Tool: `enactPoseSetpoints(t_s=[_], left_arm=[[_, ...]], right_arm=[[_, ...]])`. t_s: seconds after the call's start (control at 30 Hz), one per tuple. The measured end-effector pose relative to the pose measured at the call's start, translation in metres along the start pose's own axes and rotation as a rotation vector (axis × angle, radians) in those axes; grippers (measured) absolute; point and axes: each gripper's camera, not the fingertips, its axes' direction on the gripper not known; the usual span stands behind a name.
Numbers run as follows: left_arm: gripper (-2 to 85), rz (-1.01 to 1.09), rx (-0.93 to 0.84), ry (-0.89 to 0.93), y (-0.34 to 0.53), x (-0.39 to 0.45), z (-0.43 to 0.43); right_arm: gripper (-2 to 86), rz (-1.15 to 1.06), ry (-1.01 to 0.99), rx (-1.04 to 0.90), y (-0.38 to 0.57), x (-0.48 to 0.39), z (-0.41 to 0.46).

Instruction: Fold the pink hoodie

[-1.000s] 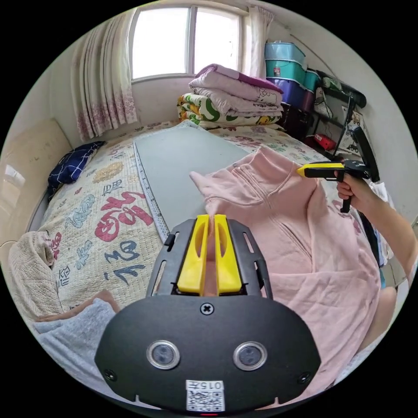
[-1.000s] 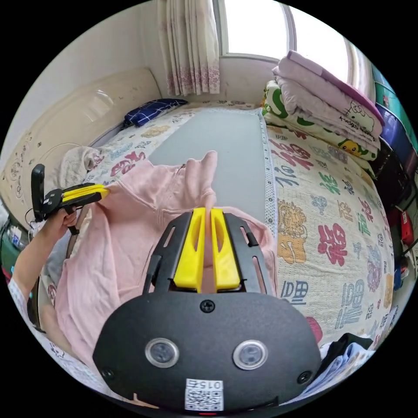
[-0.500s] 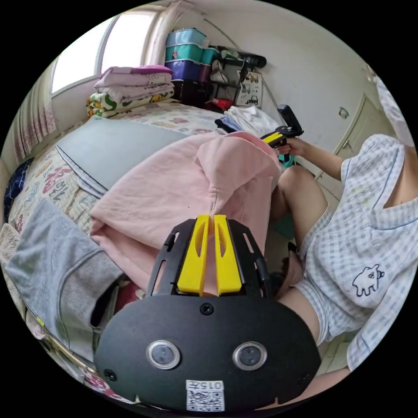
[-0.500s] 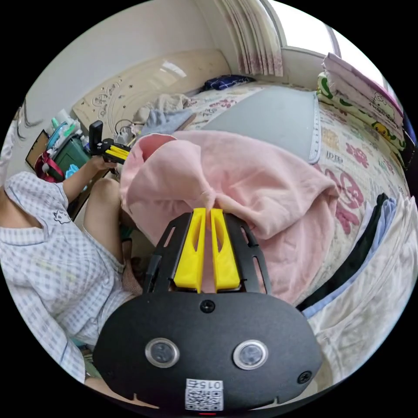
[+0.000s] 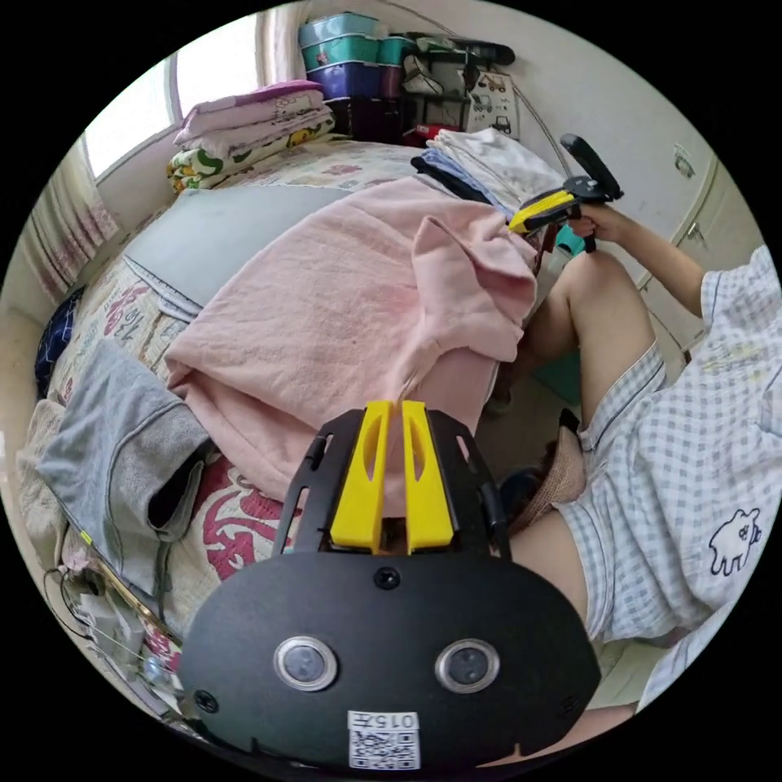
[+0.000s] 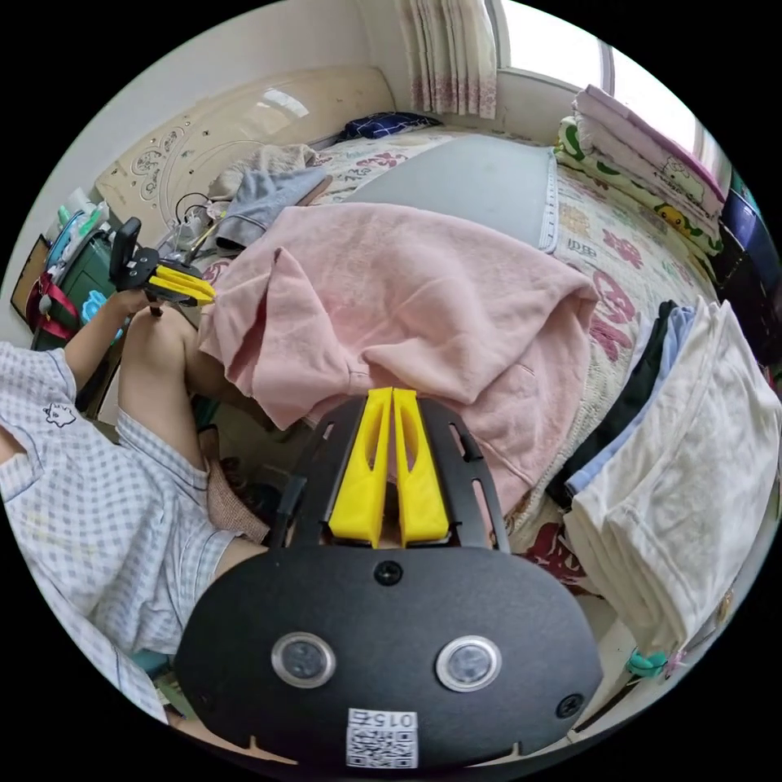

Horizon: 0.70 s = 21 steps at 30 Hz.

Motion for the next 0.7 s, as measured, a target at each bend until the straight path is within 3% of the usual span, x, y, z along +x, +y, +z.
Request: enactPoseSetpoints(t_s=[0.2,0.27,0.37,0.5,0.7], left_arm=[[10.2,-0.167,0.304,0.075,0.007,0.033,-0.073],[11.7,-0.185,0.335,0.052,-0.004,0.065,-0.069],[13.4,-0.158,0.321,-0.025,-0.029,0.126,-0.039],[12.3,-0.212,0.28,-0.365,-0.049,0.159,-0.011],[3.0,-0.213,0.234,-0.324,-0.018,0.141,-0.035]], right_arm=[[12.4,-0.018,-0.083,0.173,0.026,-0.091,-0.047],[14.1,-0.018,-0.07,0.22,0.028,-0.127,-0.037],[17.1,0.021,0.08,0.145,0.022,-0.168,-0.004],[12.5,0.09,0.251,0.126,0.026,-0.185,0.006],[2.9,0.156,0.24,0.156,0.061,-0.177,-0.03]])
